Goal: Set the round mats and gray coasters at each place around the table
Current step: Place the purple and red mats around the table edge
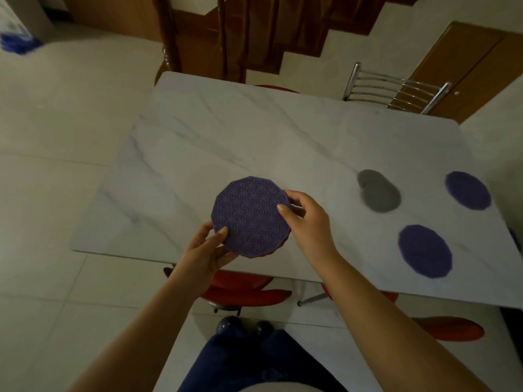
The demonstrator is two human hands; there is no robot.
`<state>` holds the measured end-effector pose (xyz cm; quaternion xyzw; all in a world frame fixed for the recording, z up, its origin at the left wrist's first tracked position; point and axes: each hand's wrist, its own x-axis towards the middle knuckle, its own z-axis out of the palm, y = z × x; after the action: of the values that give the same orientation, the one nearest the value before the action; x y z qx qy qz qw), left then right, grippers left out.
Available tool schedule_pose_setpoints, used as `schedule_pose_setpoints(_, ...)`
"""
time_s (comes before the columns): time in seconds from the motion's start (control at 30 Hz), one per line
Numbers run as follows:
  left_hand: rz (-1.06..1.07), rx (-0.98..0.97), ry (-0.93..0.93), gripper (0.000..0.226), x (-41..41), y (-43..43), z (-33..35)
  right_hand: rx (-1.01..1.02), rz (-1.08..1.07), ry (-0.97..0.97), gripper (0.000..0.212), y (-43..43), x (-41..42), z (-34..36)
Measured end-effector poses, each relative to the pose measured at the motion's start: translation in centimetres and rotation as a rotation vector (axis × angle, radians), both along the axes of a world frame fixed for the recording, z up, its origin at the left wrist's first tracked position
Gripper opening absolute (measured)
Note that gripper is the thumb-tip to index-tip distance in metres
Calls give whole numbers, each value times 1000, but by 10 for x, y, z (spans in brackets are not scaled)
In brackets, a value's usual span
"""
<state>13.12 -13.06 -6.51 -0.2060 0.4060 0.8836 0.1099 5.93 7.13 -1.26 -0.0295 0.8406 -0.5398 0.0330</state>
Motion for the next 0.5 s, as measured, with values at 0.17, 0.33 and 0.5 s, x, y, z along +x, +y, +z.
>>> schedule_pose_setpoints(0.17, 16, -28, -30, 35, -2, -13, 0, -33, -63, -36, 13, -14, -7, 0)
schedule_pose_setpoints(0.33, 28, 18, -29, 39, 1, -27, 5, -57, -68, -138, 13, -21, -18, -1)
schedule_pose_setpoints(0.5, 100, 5, 2, 34, 0, -35, 11, -149, -78, -198, 19, -23, -26, -5)
